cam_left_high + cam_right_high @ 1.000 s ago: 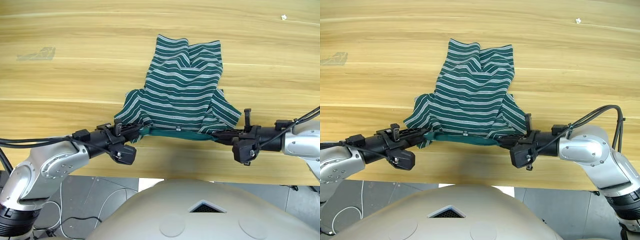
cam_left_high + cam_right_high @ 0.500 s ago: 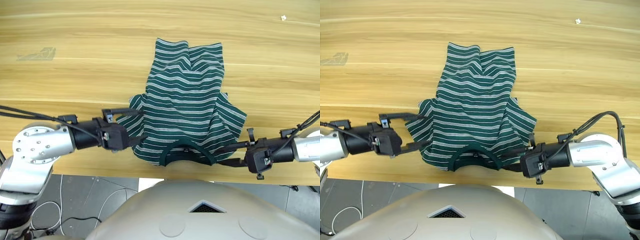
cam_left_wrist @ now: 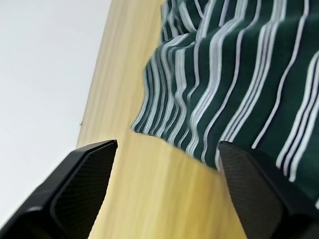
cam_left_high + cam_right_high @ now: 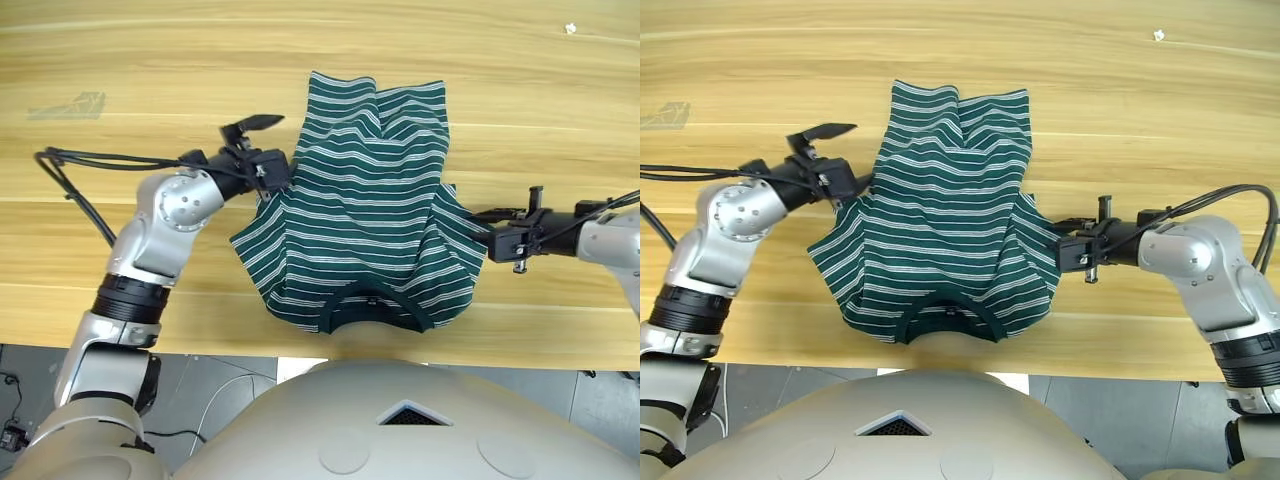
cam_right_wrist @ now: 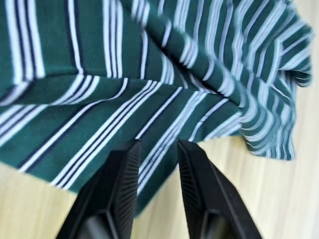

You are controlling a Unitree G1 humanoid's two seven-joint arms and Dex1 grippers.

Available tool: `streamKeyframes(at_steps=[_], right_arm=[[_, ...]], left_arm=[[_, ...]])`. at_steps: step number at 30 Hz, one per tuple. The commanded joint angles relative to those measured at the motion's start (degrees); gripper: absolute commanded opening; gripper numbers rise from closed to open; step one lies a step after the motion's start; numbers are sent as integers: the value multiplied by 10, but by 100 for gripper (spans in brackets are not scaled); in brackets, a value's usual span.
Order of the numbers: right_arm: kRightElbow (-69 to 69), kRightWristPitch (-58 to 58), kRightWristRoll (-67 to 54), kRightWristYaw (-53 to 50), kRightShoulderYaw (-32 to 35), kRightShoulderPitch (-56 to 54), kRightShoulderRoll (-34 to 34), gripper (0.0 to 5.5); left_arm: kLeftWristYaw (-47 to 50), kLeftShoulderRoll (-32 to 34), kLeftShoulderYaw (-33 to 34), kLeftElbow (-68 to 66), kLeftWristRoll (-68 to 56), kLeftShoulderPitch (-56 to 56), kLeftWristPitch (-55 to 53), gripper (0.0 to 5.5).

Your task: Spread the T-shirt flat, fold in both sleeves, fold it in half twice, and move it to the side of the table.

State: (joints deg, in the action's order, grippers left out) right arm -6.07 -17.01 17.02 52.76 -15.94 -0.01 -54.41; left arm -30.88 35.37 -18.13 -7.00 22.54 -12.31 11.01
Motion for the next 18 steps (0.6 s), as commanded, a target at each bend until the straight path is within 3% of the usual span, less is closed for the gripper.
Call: streamKeyframes(at_steps=[1, 8, 18], right_arm=[[59, -24, 30, -3, -38, -36, 32, 133], [98, -39, 40, -1, -56, -29, 29, 133], [13, -7, -25, 38, 0, 95, -71, 133]], left_arm=[[12, -39, -8, -75, -11, -21, 11, 376], [27, -72, 15, -178, -40, -38, 23, 376], [42, -8, 51, -145, -42, 22, 58, 376]])
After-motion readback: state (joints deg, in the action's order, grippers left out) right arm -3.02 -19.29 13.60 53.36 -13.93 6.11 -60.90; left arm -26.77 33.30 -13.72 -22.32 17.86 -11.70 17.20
